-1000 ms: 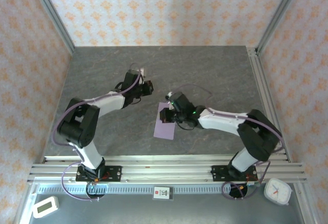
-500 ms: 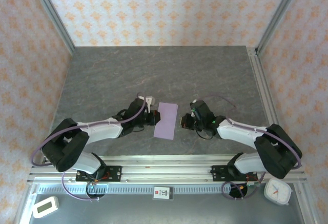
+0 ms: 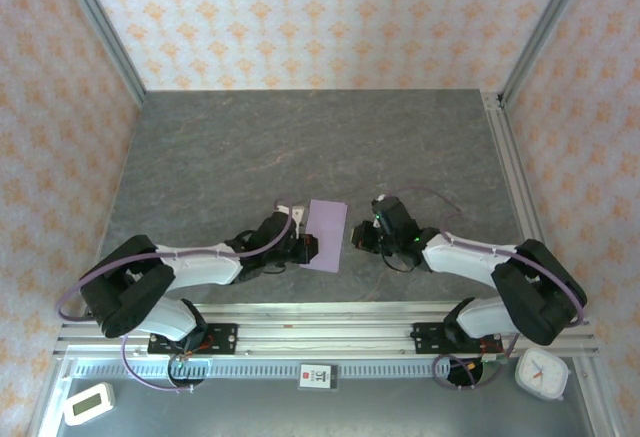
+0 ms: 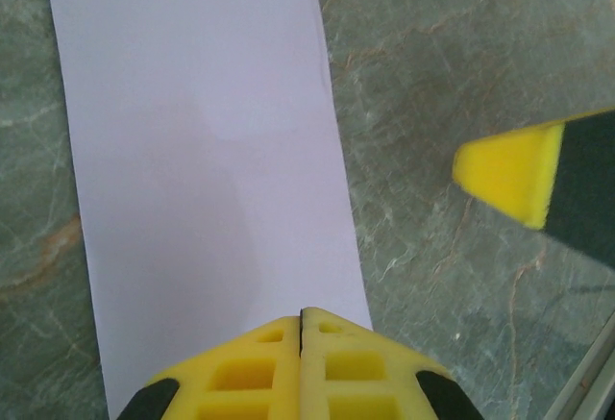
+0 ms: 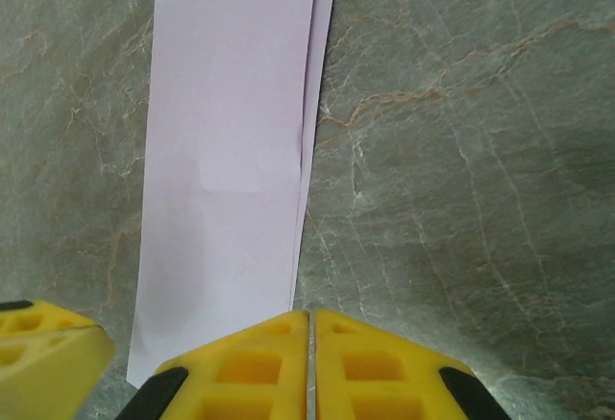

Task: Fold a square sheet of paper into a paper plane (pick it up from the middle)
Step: Move the square sheet of paper to the bottom-center of the table.

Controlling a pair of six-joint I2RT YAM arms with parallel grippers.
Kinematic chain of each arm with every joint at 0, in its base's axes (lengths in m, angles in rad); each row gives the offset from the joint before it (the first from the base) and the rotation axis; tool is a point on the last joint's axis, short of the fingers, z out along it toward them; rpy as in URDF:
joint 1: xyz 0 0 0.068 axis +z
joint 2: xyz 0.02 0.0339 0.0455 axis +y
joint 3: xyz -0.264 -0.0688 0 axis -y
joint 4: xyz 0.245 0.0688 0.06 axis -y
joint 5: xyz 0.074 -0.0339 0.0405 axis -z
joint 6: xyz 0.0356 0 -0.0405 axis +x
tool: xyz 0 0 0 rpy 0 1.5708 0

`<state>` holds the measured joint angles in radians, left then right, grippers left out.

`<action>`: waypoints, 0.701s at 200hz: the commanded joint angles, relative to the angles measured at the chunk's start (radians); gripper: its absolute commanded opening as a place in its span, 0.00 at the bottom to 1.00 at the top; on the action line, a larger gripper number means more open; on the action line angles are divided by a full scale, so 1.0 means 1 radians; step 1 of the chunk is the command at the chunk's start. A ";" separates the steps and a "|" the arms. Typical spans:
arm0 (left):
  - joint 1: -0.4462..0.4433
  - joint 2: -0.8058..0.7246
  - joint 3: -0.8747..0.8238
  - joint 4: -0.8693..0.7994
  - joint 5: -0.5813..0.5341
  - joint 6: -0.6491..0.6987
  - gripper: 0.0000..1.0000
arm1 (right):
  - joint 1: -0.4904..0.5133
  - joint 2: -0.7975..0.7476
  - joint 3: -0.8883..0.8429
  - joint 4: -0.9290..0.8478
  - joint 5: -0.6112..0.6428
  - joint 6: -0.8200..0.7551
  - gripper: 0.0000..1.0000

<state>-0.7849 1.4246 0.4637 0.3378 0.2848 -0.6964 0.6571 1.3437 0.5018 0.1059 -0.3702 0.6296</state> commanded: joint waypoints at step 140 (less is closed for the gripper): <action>-0.102 0.071 -0.011 0.064 -0.081 -0.166 0.00 | -0.030 -0.071 0.008 -0.013 -0.032 -0.002 0.20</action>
<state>-0.8787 1.5272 0.4370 0.4152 0.2272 -0.8135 0.6319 1.3167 0.5026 0.1143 -0.3996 0.6140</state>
